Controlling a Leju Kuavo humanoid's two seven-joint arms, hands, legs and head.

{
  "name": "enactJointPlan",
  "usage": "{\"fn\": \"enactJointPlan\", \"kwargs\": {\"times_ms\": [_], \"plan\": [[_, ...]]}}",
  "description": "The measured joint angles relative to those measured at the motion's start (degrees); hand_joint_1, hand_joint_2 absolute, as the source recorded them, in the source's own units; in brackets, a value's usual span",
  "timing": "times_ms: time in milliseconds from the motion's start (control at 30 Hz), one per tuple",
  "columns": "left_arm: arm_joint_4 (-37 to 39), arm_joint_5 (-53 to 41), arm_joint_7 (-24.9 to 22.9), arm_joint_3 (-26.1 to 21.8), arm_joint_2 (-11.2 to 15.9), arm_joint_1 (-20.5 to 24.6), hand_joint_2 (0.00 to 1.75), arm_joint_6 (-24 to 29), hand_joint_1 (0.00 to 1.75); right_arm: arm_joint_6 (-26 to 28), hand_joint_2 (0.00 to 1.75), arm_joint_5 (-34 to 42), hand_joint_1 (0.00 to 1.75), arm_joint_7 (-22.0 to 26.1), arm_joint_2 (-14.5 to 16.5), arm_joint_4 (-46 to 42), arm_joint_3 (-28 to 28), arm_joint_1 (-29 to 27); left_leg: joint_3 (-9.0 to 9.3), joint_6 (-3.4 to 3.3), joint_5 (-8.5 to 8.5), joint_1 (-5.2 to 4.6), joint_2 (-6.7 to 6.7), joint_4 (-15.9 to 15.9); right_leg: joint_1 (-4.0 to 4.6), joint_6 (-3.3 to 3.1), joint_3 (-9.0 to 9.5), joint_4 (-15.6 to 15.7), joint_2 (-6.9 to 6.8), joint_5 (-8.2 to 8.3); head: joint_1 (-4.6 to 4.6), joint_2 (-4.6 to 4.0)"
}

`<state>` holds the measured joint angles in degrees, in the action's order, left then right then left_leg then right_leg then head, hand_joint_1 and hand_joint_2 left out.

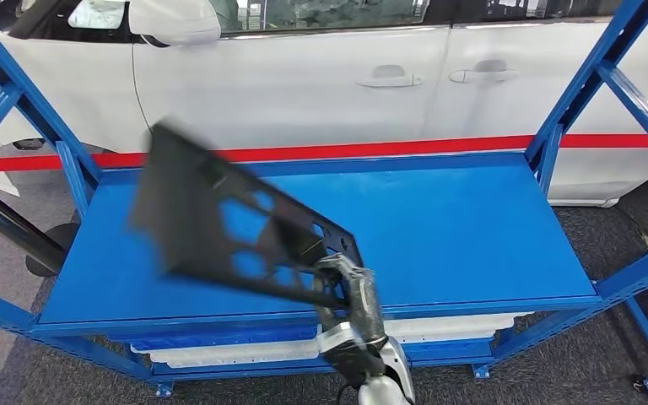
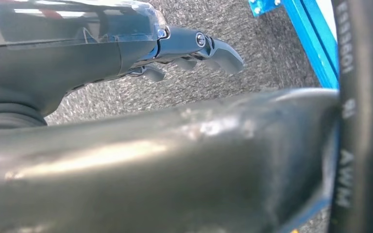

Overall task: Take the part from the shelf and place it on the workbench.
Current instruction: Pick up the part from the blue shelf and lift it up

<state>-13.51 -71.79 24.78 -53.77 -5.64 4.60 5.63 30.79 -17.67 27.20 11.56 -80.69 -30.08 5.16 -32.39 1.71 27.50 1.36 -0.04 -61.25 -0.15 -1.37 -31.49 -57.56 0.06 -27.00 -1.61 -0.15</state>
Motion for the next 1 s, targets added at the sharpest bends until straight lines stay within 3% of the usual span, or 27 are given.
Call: {"fn": "enactJointPlan", "kwargs": {"times_ms": [67, 167, 233, 300, 367, 400, 433, 500, 533, 567, 700, 767, 833, 867, 900, 933, 1000], "plan": [[0.0, 0.3, 0.41, -0.65, 0.0, -0.38, 0.0, 0.08, 0.0, -1.74, 1.75, 9.75, 1.75, 0.37, -1.37, -8.31, 0.32, -3.28, 1.12, -0.72, -0.35, -0.24, -0.12, 2.91, 0.11, 0.64, -0.38, -0.42, -0.07, -0.23, 0.01, 0.0], [0.0, 0.55, 0.74, -1.48, -0.07, -1.05, 0.0, 0.25, 0.0, -2.27, 1.75, 10.23, 1.75, 1.63, -2.99, -16.94, 1.02, -6.81, 0.89, -1.92, -0.62, -0.46, -0.05, 3.21, -0.09, 1.56, -0.85, -0.79, 0.02, -0.36, 0.01, 0.0], [0.0, 0.8, 0.99, -1.99, -0.19, -1.08, 0.87, 0.46, 0.0, -2.54, 1.75, 10.16, 1.75, 2.59, -3.31, -20.32, 1.79, -8.38, 0.93, -2.75, -0.94, -0.37, 0.07, 3.55, -0.24, 2.11, -2.17, -3.8, 0.05, -2.42, 0.01, 0.0], [0.0, 0.99, 1.17, -2.38, -0.25, -1.13, 1.75, 0.62, 0.0, -2.97, 1.75, 11.38, 1.75, 3.21, -3.59, -22.47, 2.95, -9.83, 0.89, -3.23, -0.97, -0.37, 0.06, 3.6, -0.32, 2.42, -5.59, -10.94, 0.03, -6.12, 0.0, 0.0], [0.0, 1.04, 1.2, -2.84, -0.26, -1.27, 1.75, 0.67, 0.0, -3.32, 1.75, 12.42, 1.75, 3.41, -3.83, -23.46, 3.96, -10.98, 0.88, -3.31, -0.9, -0.44, 0.03, 3.56, -0.37, 2.53, -8.55, -16.39, 0.02, -7.67, 0.0, 0.0], [0.0, 1.02, 1.18, -3.04, -0.28, -1.31, 1.75, 0.67, 0.0, -3.45, 1.75, 12.73, 1.75, 3.42, -3.9, -23.74, 4.37, -11.44, 0.93, -3.3, -0.84, -0.45, 0.01, 3.54, -0.39, 2.47, -8.66, -16.18, 0.02, -6.76, 0.0, 0.0], [0.0, 1.01, 1.16, -3.17, -0.32, -1.3, 1.75, 0.67, 0.0, -3.63, 1.75, 12.94, 1.75, 3.42, -3.95, -23.99, 4.69, -11.78, 1.02, -3.23, -0.76, -0.46, -0.01, 3.52, -0.4, 2.32, -7.74, -13.89, 0.02, -4.95, 0.01, 0.0], [0.0, 1.09, 1.15, -3.32, -0.49, -1.24, 1.75, 0.62, 0.0, -4.05, 1.75, 13.41, 1.75, 3.28, -4.0, -24.4, 5.18, -12.13, 1.21, -2.87, -0.47, -0.59, -0.05, 3.4, -0.29, 1.82, -4.21, -6.18, 0.02, -1.05, 0.01, 0.0], [0.0, 1.21, 1.23, -3.44, -0.56, -1.2, 1.75, 0.55, 0.0, -4.31, 1.75, 13.83, 1.75, 2.99, -4.0, -24.53, 5.39, -12.22, 1.25, -2.6, -0.31, -0.7, -0.06, 3.33, -0.2, 1.59, -2.88, -3.24, 0.01, -0.01, 0.01, 0.0], [0.0, 1.33, 1.32, -3.6, -0.61, -1.16, 1.75, 0.46, 0.0, -4.57, 1.75, 14.34, 1.75, 2.59, -3.99, -24.62, 5.63, -12.36, 1.25, -2.3, -0.17, -0.81, -0.07, 3.29, -0.11, 1.4, -2.11, -1.48, 0.03, 0.37, 0.0, 0.0], [0.0, 1.36, 1.46, -4.37, -0.66, -1.11, 1.75, 0.05, 0.0, -5.92, 1.75, 16.01, 1.75, 0.93, -3.97, -24.68, 7.07, -13.11, 1.06, -1.03, 0.79, -0.68, -0.04, 2.41, -0.2, 0.34, -1.77, -0.53, 0.02, 0.35, 0.0, 0.0], [0.0, 1.25, 1.37, -4.62, -0.73, -1.12, 1.75, -0.14, 0.0, -6.61, 1.75, 16.36, 1.75, 0.63, -3.96, -24.61, 7.83, -13.3, -1.06, -0.5, 3.67, -0.57, -0.02, -2.38, -0.33, -0.28, -1.57, -0.27, -0.08, 0.43, -0.01, 0.0], [0.0, 1.17, 1.18, -4.8, -0.75, -1.15, 1.75, -0.2, 0.0, -6.96, 1.75, 16.49, 1.75, 0.63, -3.95, -24.35, 8.68, -13.77, -4.56, -0.17, 6.9, -0.54, -0.02, -9.6, -0.21, -0.62, -1.56, -0.3, -0.14, 0.32, -0.01, 0.0], [0.0, 1.11, 1.05, -4.88, -0.74, -1.2, 1.75, -0.2, 0.0, -7.04, 1.75, 16.51, 1.75, 0.66, -3.95, -24.13, 9.2, -14.11, -5.73, -0.09, 7.37, -0.54, -0.02, -11.84, -0.15, -0.67, -1.53, -0.34, -0.14, 0.26, -0.01, 0.0], [0.0, 1.05, 0.91, -4.95, -0.74, -1.24, 1.75, -0.19, 0.0, -7.08, 1.75, 16.51, 1.75, 0.68, -3.94, -23.9, 9.73, -14.45, -5.99, -0.09, 6.74, -0.54, -0.02, -12.13, -0.11, -0.7, -1.49, -0.4, -0.13, 0.19, -0.01, 0.0], [0.0, 0.99, 0.81, -4.99, -0.74, -1.25, 1.75, -0.19, 0.0, -7.1, 1.75, 16.51, 1.75, 0.7, -3.94, -23.68, 10.22, -14.72, -5.2, -0.19, 5.1, -0.55, -0.02, -10.23, -0.08, -0.67, -1.42, -0.5, -0.08, 0.1, -0.01, 0.0], [0.0, 0.96, 0.7, -5.04, -0.72, -1.18, 1.75, -0.14, 0.0, -7.1, 1.75, 16.5, 1.75, 0.76, -3.9, -23.43, 10.9, -15.03, -1.85, -0.66, 1.21, -0.63, -0.02, -2.92, -0.01, -0.48, -1.26, -0.74, 0.01, -0.15, -0.01, 0.0]]}}
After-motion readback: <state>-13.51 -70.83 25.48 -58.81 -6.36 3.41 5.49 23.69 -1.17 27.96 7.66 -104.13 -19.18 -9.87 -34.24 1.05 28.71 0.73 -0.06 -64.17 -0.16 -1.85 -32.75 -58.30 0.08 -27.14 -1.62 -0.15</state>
